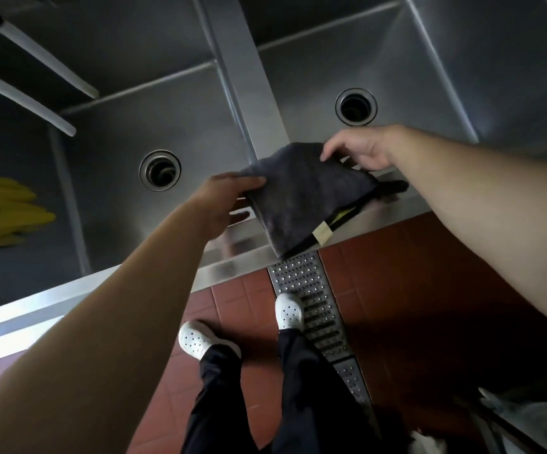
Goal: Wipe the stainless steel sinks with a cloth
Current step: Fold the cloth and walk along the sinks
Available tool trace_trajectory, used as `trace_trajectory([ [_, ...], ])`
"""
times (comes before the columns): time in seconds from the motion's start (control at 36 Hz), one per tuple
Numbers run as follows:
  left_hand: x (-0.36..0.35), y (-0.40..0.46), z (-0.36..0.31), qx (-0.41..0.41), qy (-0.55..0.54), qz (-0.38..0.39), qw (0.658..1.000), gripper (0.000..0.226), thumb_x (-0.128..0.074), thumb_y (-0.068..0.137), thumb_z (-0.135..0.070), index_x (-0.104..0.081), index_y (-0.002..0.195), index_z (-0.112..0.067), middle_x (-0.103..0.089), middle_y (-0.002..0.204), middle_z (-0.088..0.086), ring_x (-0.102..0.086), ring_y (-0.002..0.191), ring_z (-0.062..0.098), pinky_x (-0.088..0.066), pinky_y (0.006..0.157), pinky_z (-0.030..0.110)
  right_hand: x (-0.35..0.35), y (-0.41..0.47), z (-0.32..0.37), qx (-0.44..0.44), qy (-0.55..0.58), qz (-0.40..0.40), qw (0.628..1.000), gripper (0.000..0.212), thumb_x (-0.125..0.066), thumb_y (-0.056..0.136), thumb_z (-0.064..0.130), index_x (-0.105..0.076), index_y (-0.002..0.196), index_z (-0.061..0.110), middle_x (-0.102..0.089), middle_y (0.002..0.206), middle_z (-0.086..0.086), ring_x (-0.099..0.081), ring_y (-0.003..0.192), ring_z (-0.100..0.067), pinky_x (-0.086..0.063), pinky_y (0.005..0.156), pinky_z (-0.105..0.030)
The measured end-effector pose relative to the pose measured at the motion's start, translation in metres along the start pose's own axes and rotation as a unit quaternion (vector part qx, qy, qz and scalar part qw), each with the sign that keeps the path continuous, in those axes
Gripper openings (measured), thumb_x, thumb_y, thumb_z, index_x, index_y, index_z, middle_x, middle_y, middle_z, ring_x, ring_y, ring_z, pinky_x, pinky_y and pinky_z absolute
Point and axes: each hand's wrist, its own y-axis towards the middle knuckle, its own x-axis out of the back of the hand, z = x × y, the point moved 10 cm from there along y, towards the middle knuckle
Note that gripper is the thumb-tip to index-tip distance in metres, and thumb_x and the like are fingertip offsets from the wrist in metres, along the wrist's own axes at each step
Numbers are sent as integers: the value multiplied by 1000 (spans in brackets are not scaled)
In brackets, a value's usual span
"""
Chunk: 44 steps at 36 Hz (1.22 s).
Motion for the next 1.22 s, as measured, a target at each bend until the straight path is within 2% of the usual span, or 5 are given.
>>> trace_trajectory([
  [0.33,9,-72,-63,-133,-55,-2,990,16,-64,90,-3,-66,103,-13,-69,92,4,-69,84,19,-60,80,38,36,-98,59,202,107,-54,972,32,-66,86,-3,-66,104,24,-72,97,4,-70,93,-15,-57,82,-36],
  [0.61,21,-165,-119,-374,87,-70,921,26,-74,80,6,-72,101,-8,-72,97,2,-69,94,15,-55,95,32,30,-214,71,359,18,-271,893,32,-75,77,0,-69,90,28,-66,87,13,-62,79,9,-51,79,-13],
  [0.81,2,-162,-9,-329,317,-68,887,34,-73,79,7,-77,100,-20,-73,99,-1,-68,92,16,-51,87,26,-45,-184,-40,286,-35,-242,926,28,-76,79,-3,-72,90,22,-69,87,9,-63,86,-9,-46,88,-29],
  [1.06,18,-140,-9,-301,153,-102,936,33,-70,84,-4,-72,100,-32,-71,80,-10,-67,73,6,-55,73,22,-32,-170,-58,253,70,-246,933,27,-78,80,5,-71,99,23,-72,89,7,-65,84,-8,-49,82,-19],
  [1.22,23,-87,-16,-196,208,-164,944,39,-68,87,-13,-64,124,-27,-71,100,1,-67,78,13,-57,75,26,-16,-139,-37,173,-52,-312,933,29,-77,82,22,-70,110,19,-72,103,-3,-67,101,-28,-53,91,-40],
])
